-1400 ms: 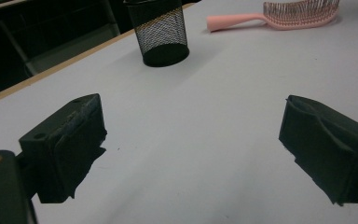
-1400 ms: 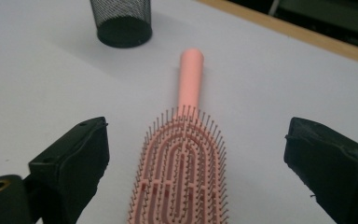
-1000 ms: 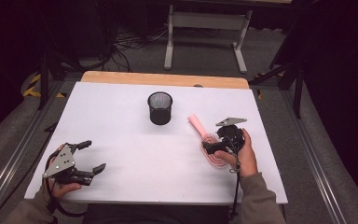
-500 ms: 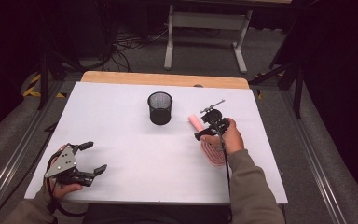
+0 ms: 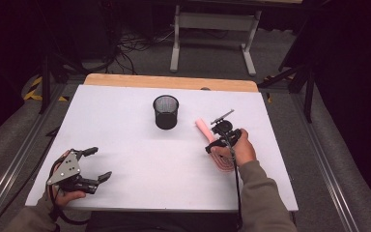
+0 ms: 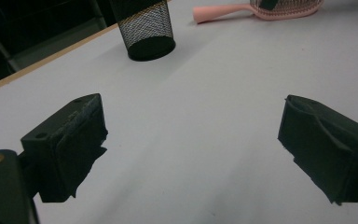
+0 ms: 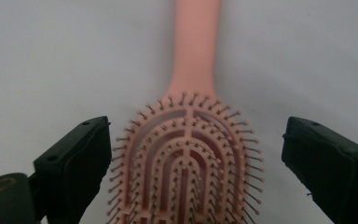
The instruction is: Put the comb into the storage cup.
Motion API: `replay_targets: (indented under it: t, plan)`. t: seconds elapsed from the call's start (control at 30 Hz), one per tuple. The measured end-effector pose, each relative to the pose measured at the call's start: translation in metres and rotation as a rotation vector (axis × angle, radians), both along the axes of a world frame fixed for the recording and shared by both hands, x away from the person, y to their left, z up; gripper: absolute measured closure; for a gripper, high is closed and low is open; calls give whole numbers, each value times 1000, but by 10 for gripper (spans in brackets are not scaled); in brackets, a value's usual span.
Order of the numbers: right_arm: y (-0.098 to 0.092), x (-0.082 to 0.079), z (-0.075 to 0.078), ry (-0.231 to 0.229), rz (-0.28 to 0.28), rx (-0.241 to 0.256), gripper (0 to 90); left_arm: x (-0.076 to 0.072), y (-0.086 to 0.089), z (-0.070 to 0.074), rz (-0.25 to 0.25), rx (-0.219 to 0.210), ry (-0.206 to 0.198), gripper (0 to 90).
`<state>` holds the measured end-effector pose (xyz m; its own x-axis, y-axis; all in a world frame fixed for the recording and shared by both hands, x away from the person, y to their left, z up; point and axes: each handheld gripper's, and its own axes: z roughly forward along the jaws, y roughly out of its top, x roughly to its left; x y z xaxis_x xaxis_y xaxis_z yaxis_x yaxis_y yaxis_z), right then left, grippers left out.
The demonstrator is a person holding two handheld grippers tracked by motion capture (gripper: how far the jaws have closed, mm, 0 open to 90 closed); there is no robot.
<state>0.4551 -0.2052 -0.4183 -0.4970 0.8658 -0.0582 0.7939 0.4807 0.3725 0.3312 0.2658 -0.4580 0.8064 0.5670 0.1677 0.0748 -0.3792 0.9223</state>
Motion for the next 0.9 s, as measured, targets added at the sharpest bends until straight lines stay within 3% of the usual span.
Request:
replay_targets:
  t: [0.13, 0.33, 0.43, 0.5, 0.9]
  plan:
    - [-5, 1, -8, 30, -13, 5, 70, 0, -1, -1, -6, 3, 3, 85]
    - [6, 0, -16, 69, 14, -11, 92, 0, 0, 0, -6, 0, 2, 85]
    - [4, 0, -15, 68, 12, -5, 122, 0, 0, 0, -7, -2, 3, 85]
    - [2, -1, -14, 60, 9, -1, 198, 0, 0, 0, -8, -2, 5, 85]
    - [-2, -1, -12, 64, 40, 12, 206, 0, -2, 0, -13, 10, 4, 86]
